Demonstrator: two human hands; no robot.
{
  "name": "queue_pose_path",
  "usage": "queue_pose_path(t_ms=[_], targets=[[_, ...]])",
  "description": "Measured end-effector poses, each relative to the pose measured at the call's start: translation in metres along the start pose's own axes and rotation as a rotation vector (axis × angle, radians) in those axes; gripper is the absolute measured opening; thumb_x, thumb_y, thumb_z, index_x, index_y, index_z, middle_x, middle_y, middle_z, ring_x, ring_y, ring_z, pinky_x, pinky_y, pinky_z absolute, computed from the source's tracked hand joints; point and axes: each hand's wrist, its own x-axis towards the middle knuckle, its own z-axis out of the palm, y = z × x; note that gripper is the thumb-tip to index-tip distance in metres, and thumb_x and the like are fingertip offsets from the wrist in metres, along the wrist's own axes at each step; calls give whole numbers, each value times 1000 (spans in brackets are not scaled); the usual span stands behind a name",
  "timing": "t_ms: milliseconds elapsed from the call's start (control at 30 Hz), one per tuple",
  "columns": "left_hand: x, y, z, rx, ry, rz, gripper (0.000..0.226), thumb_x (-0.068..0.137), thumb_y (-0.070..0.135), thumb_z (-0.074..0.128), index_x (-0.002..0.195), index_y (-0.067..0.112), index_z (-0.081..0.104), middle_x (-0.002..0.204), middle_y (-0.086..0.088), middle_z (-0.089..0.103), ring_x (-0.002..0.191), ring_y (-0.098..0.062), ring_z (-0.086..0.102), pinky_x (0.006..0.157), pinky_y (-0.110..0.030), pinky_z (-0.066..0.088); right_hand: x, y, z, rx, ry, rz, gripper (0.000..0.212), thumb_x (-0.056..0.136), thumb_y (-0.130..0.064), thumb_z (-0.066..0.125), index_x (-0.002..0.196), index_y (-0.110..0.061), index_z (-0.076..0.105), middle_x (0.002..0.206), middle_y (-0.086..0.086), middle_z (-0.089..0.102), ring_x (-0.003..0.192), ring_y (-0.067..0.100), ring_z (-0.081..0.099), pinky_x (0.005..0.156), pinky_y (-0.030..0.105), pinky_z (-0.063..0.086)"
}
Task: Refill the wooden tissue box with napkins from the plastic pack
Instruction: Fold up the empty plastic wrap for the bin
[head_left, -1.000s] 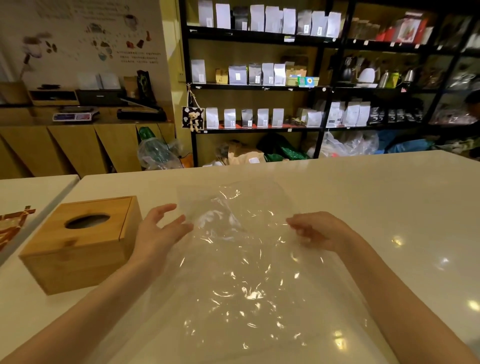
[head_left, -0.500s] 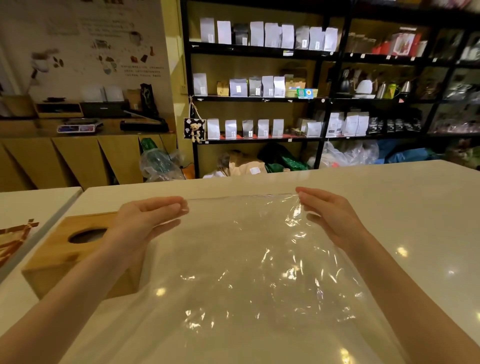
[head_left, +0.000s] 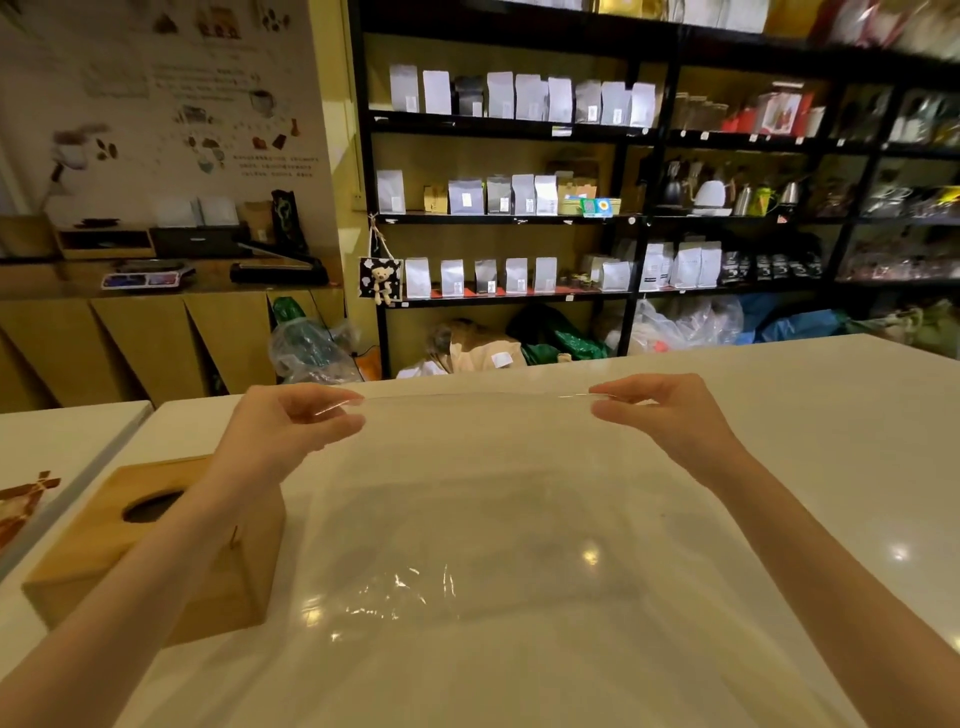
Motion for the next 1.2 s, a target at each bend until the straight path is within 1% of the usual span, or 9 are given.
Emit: queue_pose_path(t_ms=[133,300,400,500,633,800,967,1067,1200], targets=[[10,6,-8,105,-55,48,9,67,29,73,70,36,70,73,-20,60,67,-27,50,58,-32,40,8,-7,-7,-308,-29,-104,5,74,-22,74,78,-26,74,97,0,65,100,19,53,88,32,38],[18,27,-13,167,-178,74,12,53,41,69,64,35,69,81,5,54,80,-14,50,66,-26,40,16,-28,-9,-613,-291,-132,28,79,-20,69,104,-31,63,133,-5,48,126,14,36,102,34,28],[18,43,-10,85,-229,111,7,61,31,71,68,31,71,83,11,61,83,-1,55,71,-18,38,11,-49,17,-491,-446,-180,53,75,-33,72,123,-35,51,117,-15,54,107,3,51,88,22,40],[17,54,-11,7,-274,95,14,69,32,67,81,27,73,83,10,72,80,7,62,70,-15,40,12,-63,43,-452,-493,-288,34,80,-29,68,114,-26,61,103,-6,70,89,3,63,72,7,43],[28,44,-29,-257,-129,-113,56,77,55,42,107,13,64,111,-10,68,105,-24,60,93,-37,44,24,-78,39,-248,-489,-250,10,81,-13,66,89,-13,72,77,2,74,69,9,70,66,17,55],[33,3,-44,-819,-374,-359,96,72,80,16,113,3,57,119,-17,64,112,-31,59,98,-41,35,36,-76,15,201,-468,-72,10,75,-15,69,84,-17,73,76,3,77,72,18,73,56,19,55],[24,-15,-13,-1242,-866,-351,103,70,75,42,135,-4,34,140,-28,37,127,-43,39,109,-51,30,36,-50,29,547,-355,215,16,64,-18,70,79,-14,74,70,2,76,63,11,71,51,18,53],[25,-8,-3,-860,-719,-280,74,70,40,66,130,2,44,122,-19,61,110,-34,60,85,-39,55,30,-34,43,692,-303,389,14,71,-8,68,84,-4,70,71,7,75,65,14,72,50,17,53],[27,-7,3,-651,-484,-144,52,58,28,80,105,12,66,102,-11,73,94,-23,69,65,-22,57,22,-19,51,695,-276,458,21,64,-13,72,83,-5,72,75,9,76,68,16,72,52,20,55]])
